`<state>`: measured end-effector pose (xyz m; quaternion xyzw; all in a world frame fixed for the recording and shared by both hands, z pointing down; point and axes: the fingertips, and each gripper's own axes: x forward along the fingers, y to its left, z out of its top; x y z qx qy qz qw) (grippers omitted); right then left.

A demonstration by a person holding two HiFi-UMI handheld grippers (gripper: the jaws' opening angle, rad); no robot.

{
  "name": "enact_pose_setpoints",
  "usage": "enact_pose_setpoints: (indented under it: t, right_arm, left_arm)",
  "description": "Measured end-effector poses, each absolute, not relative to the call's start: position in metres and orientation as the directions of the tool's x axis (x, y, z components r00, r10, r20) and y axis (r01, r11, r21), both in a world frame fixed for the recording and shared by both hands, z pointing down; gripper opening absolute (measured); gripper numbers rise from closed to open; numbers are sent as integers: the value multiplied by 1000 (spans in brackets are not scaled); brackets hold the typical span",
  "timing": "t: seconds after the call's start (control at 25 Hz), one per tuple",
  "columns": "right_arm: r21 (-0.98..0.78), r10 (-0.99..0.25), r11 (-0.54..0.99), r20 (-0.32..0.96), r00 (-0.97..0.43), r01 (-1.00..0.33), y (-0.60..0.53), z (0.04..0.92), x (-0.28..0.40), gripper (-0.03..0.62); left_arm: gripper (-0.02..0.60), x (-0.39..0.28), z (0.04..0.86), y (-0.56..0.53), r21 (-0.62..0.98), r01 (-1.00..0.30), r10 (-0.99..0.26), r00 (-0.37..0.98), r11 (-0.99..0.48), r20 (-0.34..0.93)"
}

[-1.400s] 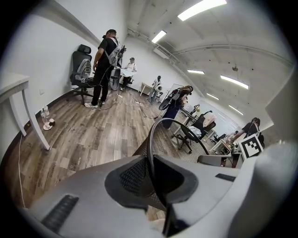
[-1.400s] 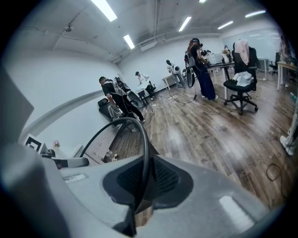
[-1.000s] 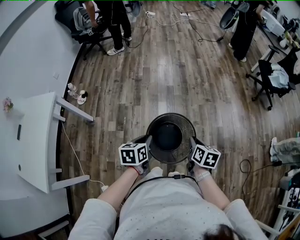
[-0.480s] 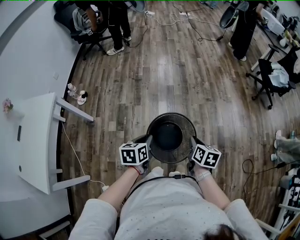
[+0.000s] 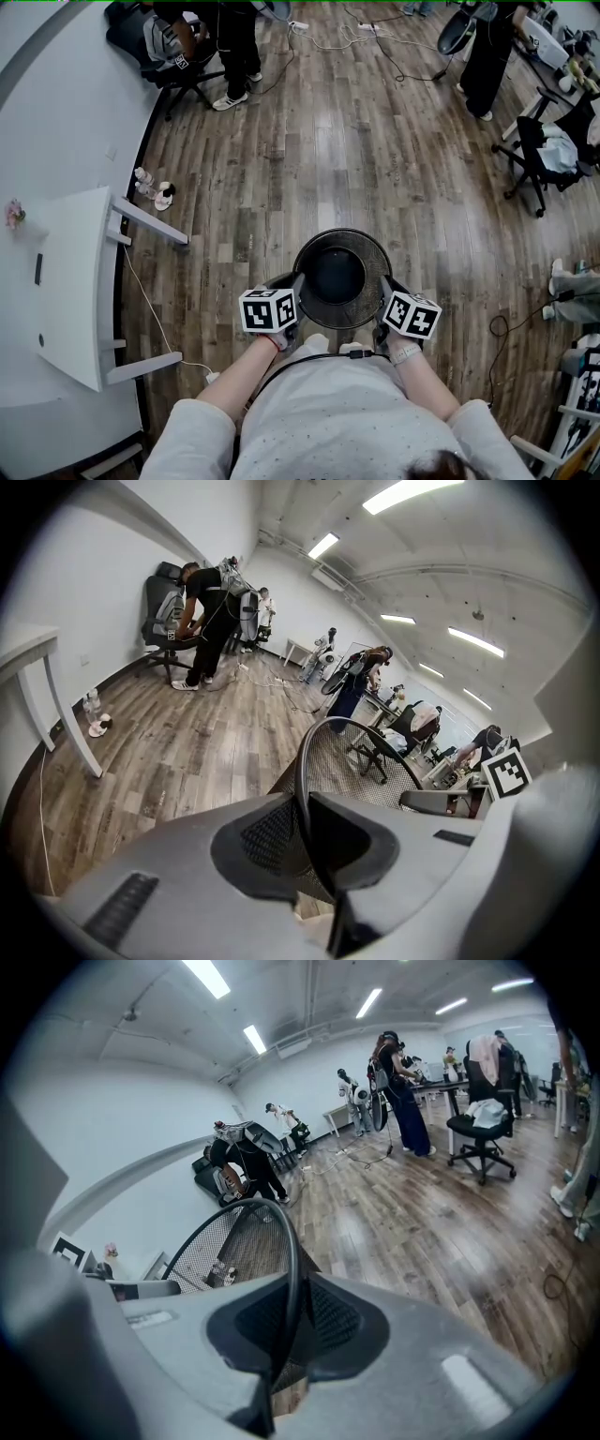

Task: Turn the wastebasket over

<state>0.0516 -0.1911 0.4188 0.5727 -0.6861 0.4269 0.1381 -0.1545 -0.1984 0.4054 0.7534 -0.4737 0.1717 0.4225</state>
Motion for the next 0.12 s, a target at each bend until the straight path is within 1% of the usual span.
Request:
enact_pose_setpoints:
  t: [0.12]
  right_arm:
    - [-429, -669, -24, 678, -304, -903, -191, 420, 48, 29]
  left_arm:
    - [49, -158, 408, -199, 475, -858, -569, 494, -196, 657]
